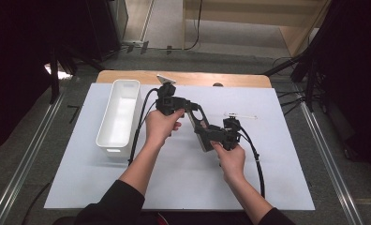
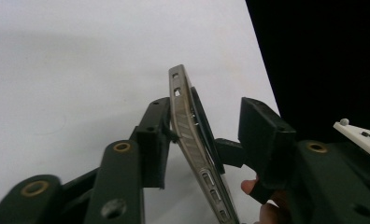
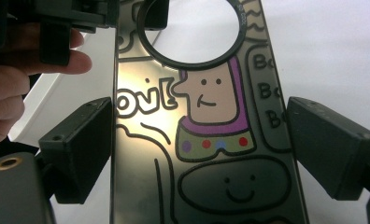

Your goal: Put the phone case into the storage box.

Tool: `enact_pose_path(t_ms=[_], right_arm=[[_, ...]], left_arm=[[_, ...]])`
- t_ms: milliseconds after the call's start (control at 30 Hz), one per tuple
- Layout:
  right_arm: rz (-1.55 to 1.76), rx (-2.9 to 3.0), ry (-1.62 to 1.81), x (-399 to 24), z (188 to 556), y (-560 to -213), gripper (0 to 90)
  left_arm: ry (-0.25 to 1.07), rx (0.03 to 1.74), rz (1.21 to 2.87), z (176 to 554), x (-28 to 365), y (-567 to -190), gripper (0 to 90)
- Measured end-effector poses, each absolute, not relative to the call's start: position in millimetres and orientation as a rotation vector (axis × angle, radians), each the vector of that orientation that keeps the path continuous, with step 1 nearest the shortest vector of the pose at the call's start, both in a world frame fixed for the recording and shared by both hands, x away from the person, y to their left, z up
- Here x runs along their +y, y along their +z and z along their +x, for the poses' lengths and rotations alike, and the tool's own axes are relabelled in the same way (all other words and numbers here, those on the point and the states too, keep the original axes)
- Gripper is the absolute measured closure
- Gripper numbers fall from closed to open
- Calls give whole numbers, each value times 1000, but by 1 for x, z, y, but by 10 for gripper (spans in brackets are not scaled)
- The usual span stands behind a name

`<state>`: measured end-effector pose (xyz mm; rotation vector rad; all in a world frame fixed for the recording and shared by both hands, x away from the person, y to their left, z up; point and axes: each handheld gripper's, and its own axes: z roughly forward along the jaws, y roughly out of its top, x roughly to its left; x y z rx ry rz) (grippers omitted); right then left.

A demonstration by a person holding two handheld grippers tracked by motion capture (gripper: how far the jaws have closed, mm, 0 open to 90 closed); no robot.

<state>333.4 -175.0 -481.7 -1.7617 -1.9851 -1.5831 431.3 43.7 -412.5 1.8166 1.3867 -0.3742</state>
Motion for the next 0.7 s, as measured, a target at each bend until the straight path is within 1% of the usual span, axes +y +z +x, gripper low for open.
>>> enact_pose_path(t_ms=[67,100,167,367,700], right_arm=[[-1762,-1988,-1584,-175,333,-482,100],[-1763,-1987,-1586,-175,333,-482,100],[-1765,-1987,-1589,-175,333,-482,100],[-1765,-1985,-1588,-175,333,-482,100],[-1763,-1989,-1581,-174,333,-482,100]], left_arm=[[-373,1388,1813,431,44,-413,545],[-367,1387,1813,431,44,-412,564],[-366,1391,1807,432,44,-412,568],[-348,1376,1810,431,44,-413,623],[-385,1392,1773,432,48,-419,691]])
